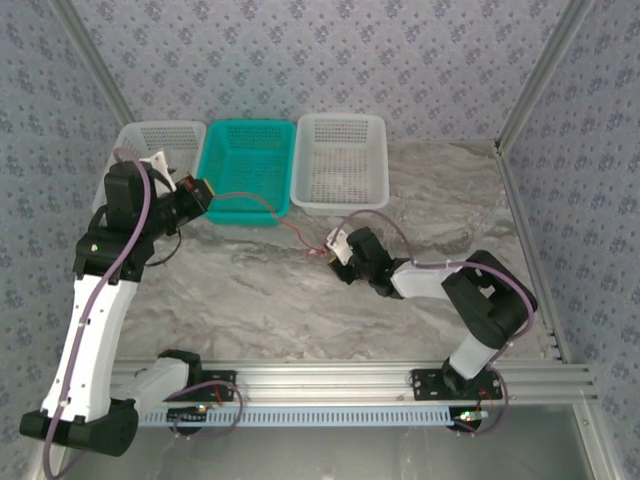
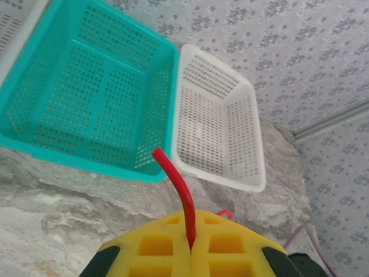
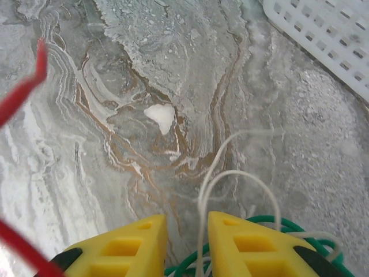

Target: Untangle the cables

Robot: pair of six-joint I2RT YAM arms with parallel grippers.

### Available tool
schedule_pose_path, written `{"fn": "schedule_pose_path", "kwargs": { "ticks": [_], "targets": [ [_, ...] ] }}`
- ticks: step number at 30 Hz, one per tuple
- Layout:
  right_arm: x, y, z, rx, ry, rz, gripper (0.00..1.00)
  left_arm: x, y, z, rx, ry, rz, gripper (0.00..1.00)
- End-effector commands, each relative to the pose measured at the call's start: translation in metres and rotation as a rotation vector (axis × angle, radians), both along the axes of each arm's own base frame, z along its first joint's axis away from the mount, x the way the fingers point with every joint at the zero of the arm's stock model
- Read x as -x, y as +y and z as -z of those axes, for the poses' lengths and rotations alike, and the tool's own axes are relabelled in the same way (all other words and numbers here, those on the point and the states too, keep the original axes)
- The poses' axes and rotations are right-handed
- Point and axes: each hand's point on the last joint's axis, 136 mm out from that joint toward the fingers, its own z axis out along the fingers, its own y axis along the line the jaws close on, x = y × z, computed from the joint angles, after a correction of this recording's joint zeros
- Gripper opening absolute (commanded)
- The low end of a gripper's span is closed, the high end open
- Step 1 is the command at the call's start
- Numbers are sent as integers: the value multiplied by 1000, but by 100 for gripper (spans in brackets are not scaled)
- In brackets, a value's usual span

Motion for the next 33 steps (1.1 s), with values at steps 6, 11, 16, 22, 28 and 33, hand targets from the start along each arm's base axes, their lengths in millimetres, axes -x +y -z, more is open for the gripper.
{"fn": "schedule_pose_path", "kwargs": {
  "ticks": [6, 11, 16, 22, 28, 33],
  "targets": [
    [11, -19, -19, -64, -6, 62, 14, -1, 17, -19, 11, -46, -17, 0],
    [14, -33, -23, -107, -20, 111, 0, -2, 44, -27, -9, -60, -89, 0],
    [9, -52, -16, -100, 2, 184, 0, -1, 67, -34, -27, -68, -149, 0],
    [9, -70, -9, -115, 14, 250, 0, -1, 95, -39, -30, -84, -247, 0],
    [17, -63, -37, -170, 35, 238, 24, -15, 102, -65, 38, -159, -260, 0],
    [20, -53, -86, -283, -27, 224, 95, -36, 117, -104, 51, -262, -321, 0]
  ]
}}
